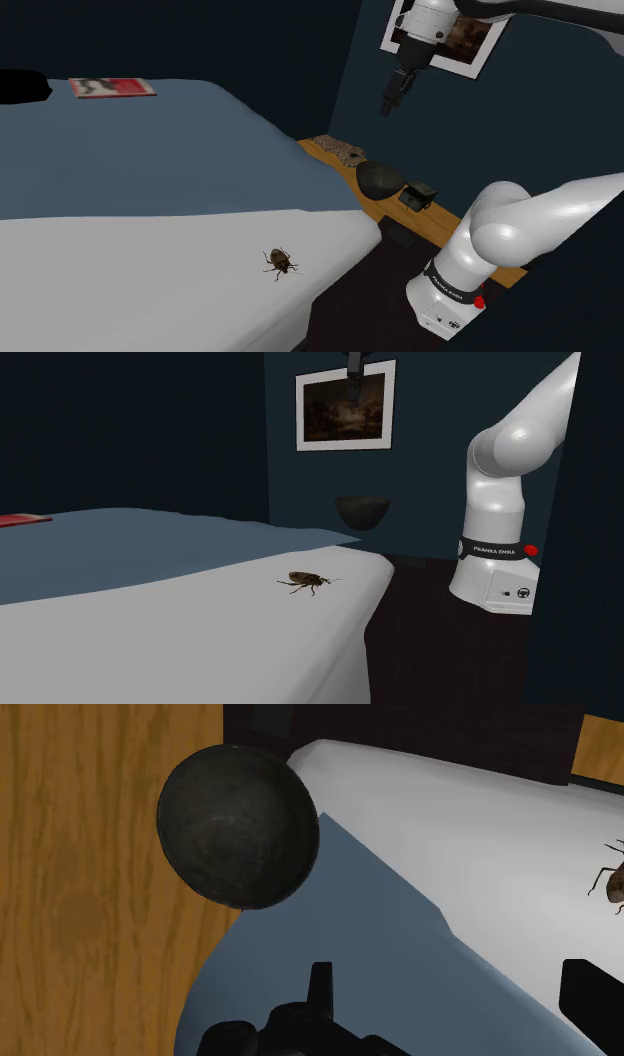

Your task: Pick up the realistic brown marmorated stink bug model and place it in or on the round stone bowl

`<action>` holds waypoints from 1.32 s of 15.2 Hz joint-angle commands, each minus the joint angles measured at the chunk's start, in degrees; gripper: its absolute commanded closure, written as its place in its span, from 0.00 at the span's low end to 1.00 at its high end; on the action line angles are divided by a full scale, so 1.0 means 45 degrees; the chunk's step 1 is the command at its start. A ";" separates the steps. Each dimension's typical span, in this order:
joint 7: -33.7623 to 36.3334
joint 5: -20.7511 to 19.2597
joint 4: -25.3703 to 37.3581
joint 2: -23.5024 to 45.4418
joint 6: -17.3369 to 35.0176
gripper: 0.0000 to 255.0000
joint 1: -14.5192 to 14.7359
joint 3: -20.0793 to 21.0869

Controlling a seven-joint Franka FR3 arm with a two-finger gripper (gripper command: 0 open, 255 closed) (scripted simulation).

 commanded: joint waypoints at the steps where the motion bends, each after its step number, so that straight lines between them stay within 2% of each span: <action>1: 0.0000 0.0000 0.0000 0.0000 0.0000 0.00 0.0000 0.0000; 11: 0.2578 0.1569 -0.2341 0.0752 0.2527 0.00 0.0730 0.1999; 20: 0.4833 0.2900 -0.3169 0.3012 0.5288 0.00 0.1465 0.3935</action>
